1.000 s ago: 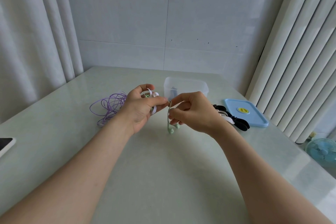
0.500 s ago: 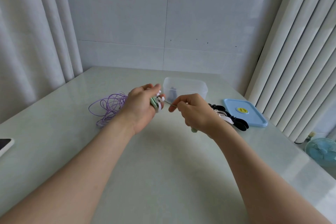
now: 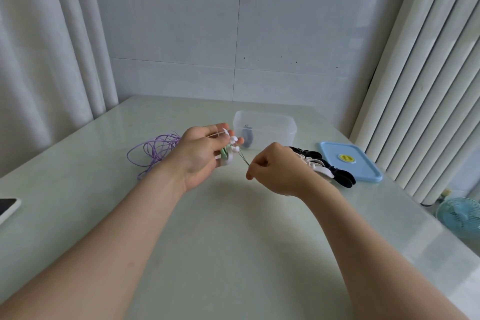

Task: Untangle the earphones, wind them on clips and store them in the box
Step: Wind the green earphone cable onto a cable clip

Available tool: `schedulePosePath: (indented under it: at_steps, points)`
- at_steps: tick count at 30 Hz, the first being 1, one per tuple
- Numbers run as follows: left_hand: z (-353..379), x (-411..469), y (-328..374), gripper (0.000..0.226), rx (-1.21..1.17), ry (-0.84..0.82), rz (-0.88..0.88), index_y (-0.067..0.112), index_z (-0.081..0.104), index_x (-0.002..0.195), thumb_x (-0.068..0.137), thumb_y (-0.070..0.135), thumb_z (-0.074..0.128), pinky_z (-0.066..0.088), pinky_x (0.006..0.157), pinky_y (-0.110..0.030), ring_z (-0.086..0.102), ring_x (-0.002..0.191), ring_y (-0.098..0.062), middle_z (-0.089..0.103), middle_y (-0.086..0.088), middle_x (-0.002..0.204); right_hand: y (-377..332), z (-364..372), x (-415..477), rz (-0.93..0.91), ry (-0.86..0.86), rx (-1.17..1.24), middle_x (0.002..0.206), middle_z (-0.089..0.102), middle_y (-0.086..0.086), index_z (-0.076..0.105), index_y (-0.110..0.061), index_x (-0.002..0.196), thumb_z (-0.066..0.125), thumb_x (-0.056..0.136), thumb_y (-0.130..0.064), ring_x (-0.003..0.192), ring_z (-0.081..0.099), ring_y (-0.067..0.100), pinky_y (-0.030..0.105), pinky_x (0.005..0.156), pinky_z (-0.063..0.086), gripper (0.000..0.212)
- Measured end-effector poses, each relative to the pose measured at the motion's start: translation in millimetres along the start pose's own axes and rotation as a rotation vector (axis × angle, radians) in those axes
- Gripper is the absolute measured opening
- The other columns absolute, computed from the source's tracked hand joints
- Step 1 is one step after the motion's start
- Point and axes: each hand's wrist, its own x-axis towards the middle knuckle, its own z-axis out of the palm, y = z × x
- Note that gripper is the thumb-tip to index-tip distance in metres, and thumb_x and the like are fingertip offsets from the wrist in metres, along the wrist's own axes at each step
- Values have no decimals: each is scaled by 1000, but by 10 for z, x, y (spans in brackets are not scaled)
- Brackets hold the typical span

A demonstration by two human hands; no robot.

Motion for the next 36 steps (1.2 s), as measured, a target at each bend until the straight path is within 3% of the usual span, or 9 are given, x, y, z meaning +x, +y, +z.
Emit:
schedulePosePath:
  at_steps: [6, 11, 17, 20, 24, 26, 29, 32, 36]
  points:
    - [19, 34, -63, 26, -41, 14, 74, -13, 59, 123, 104, 5, 59, 55, 105, -51, 67, 109, -43, 74, -18, 91, -46, 9, -36, -45, -66, -2, 57, 53, -12, 77, -28, 100, 47, 99, -16, 38, 46, 5, 17, 43, 37, 32]
    - [32, 57, -107, 23, -129, 46, 91, -10, 61, 114, 106, 11, 58, 60, 98, -43, 63, 104, -40, 73, -18, 86, -155, 13, -89, -112, -120, 79, 54, 56, 0, 80, -21, 83, 51, 94, -16, 42, 45, 10, 19, 47, 41, 31]
    - [117, 48, -177, 21, -103, 124, 133, -4, 64, 109, 99, 14, 68, 61, 91, -40, 74, 83, -26, 75, -25, 107, -239, 55, -128, -146, -178, 144, 59, 69, -1, 71, -13, 64, 52, 96, -20, 46, 53, 1, 13, 49, 40, 38]
    - [92, 50, -187, 37, -9, 181, 183, -4, 61, 121, 94, 15, 76, 64, 82, -36, 78, 97, -29, 75, -24, 113, -262, 45, -122, -194, -159, 204, 55, 65, -2, 66, -12, 60, 51, 95, -19, 50, 56, 7, 22, 55, 45, 38]
    - [82, 44, -210, 31, 247, 209, 251, 9, 69, 111, 87, 20, 85, 57, 64, -22, 74, 72, -10, 71, -14, 112, -246, -7, -92, -217, -61, 402, 70, 75, 7, 71, -15, 61, 50, 90, -30, 69, 69, 22, 43, 76, 57, 39]
    - [61, 50, -217, 30, 294, 166, 242, 9, 72, 112, 87, 21, 84, 55, 61, -22, 67, 61, -8, 68, -14, 108, -247, -52, -87, -170, -7, 561, 75, 77, 14, 72, -17, 64, 48, 94, -25, 69, 71, 25, 40, 73, 58, 39]
    - [56, 21, -200, 27, 273, 20, 163, 10, 74, 117, 96, 26, 74, 60, 73, -30, 69, 75, -18, 69, -14, 103, -218, -127, -68, -80, 113, 714, 62, 67, 16, 58, -3, 74, 42, 98, -9, 67, 74, 32, 41, 69, 59, 30]
    - [103, -42, -185, 36, 169, -141, 78, 5, 72, 125, 100, 30, 64, 60, 81, -28, 72, 90, -23, 70, -11, 108, -109, -151, -22, -32, 195, 687, 53, 52, 4, 58, -3, 77, 46, 101, -13, 55, 67, 30, 38, 59, 53, 28]
    - [128, -69, -189, 47, 129, -245, 43, 3, 68, 131, 97, 34, 62, 59, 84, -28, 72, 108, -34, 71, -17, 129, -14, -95, 32, -34, 251, 585, 60, 66, -1, 68, 2, 90, 54, 105, -26, 51, 61, 20, 32, 52, 50, 35]
